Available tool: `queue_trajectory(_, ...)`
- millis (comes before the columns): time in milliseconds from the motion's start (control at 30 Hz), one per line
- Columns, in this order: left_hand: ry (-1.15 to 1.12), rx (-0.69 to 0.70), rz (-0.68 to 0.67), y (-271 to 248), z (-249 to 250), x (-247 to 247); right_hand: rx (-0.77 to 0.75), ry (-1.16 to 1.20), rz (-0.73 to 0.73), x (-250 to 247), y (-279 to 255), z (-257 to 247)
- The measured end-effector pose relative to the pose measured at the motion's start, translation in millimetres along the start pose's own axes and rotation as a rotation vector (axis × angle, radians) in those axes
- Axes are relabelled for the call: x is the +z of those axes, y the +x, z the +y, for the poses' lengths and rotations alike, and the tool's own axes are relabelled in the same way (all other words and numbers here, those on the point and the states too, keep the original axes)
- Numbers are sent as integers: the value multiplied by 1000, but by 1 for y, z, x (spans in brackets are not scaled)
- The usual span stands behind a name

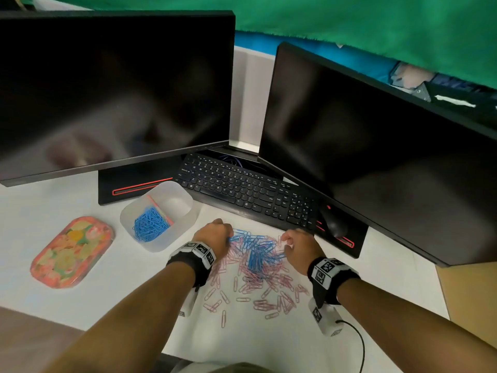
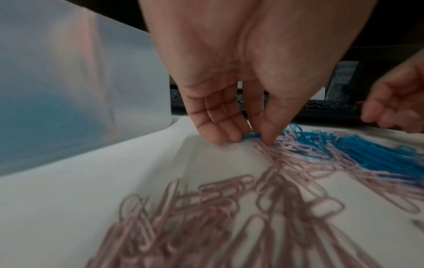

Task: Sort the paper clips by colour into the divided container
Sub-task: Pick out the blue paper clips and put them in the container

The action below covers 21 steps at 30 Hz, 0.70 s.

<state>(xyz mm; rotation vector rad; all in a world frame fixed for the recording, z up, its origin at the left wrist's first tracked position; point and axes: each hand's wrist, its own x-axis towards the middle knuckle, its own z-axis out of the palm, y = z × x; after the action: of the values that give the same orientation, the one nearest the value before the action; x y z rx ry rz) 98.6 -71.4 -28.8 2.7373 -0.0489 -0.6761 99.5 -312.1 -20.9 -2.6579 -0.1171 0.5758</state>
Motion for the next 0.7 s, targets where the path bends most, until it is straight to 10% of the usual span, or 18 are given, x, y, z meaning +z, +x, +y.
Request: queue_trajectory(700,-297,-164,45,-26,-18,9,-241,-130,-84,19,18,-1)
